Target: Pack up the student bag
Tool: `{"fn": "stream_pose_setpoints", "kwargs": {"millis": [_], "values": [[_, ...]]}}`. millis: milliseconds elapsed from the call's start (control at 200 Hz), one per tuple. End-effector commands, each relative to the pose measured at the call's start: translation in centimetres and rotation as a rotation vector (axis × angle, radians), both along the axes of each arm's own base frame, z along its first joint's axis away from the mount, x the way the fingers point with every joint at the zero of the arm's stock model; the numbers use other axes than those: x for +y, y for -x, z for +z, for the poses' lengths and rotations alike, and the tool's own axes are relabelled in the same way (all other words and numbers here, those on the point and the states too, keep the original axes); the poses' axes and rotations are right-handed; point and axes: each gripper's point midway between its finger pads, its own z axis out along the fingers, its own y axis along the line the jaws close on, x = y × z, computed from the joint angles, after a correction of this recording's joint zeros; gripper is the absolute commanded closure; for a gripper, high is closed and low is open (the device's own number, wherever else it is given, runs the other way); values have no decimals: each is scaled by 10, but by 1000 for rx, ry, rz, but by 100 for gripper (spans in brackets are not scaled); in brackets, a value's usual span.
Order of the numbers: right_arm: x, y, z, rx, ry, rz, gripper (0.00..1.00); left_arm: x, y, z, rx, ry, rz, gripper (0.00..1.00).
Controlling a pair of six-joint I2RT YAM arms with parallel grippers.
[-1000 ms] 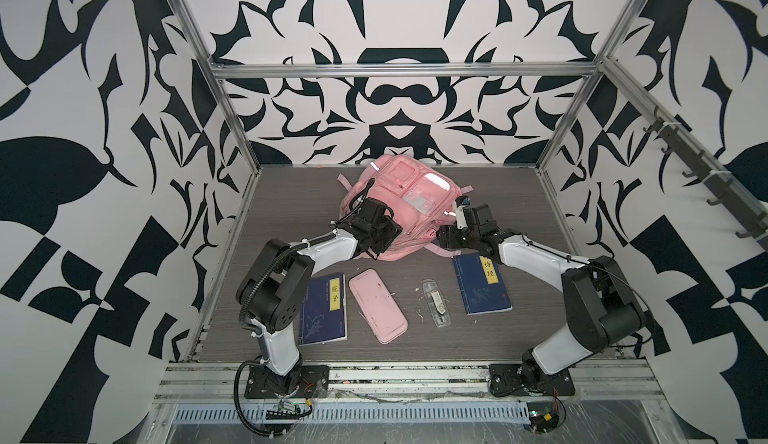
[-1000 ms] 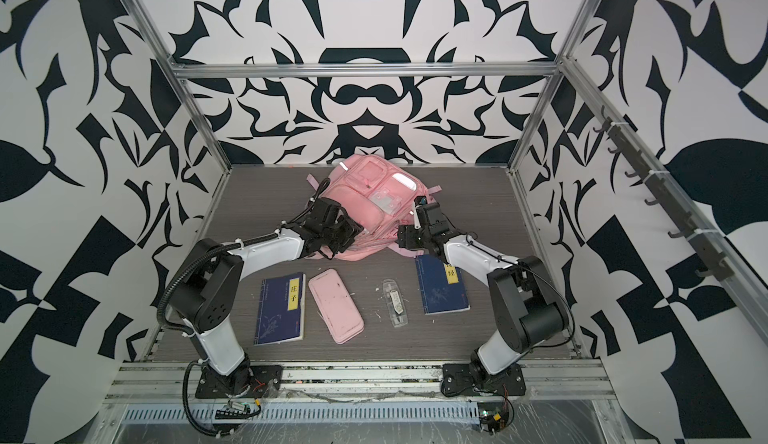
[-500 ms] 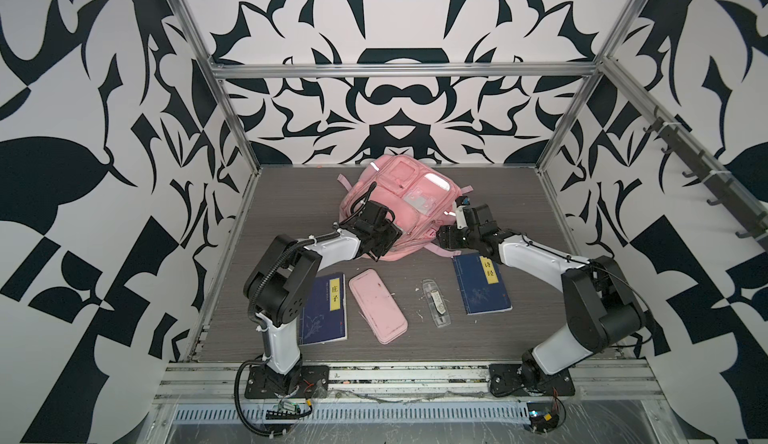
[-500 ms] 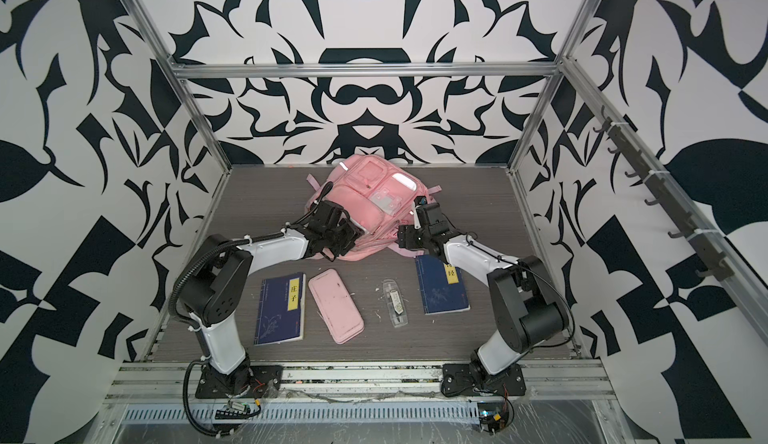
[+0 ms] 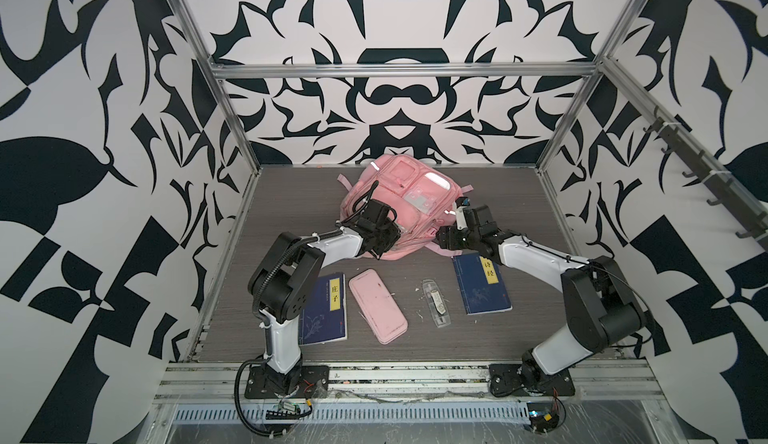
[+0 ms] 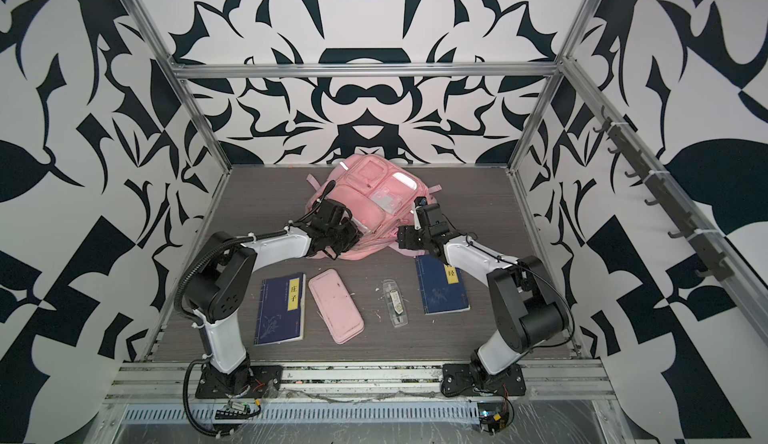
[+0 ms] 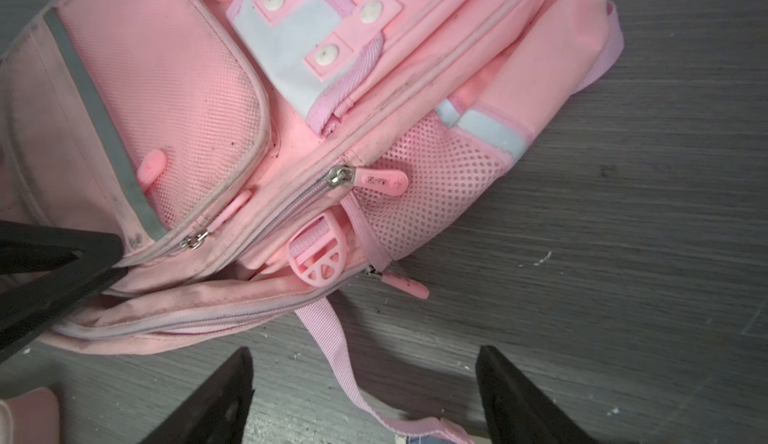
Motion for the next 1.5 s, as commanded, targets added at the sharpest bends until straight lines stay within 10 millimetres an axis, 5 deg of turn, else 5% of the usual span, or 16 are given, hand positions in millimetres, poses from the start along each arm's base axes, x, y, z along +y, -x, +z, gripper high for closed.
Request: {"fn": "stream_pose_setpoints", "kwargs": {"millis": [0,95,625,1495], "values": [[-1,-7,14,-60,-22,-13,12,4,-10,20,-53,8,13,88],[1,-8,13,-68,-35,-18,12,8,-10,28,-76,13,1,100],[17,-17,-5,-39,-96,13,16,19,-13,81,-196,29,-128,100],[27,-25,-49,83,2,102,52,15,-18,69,-151,40,-177,100]]}}
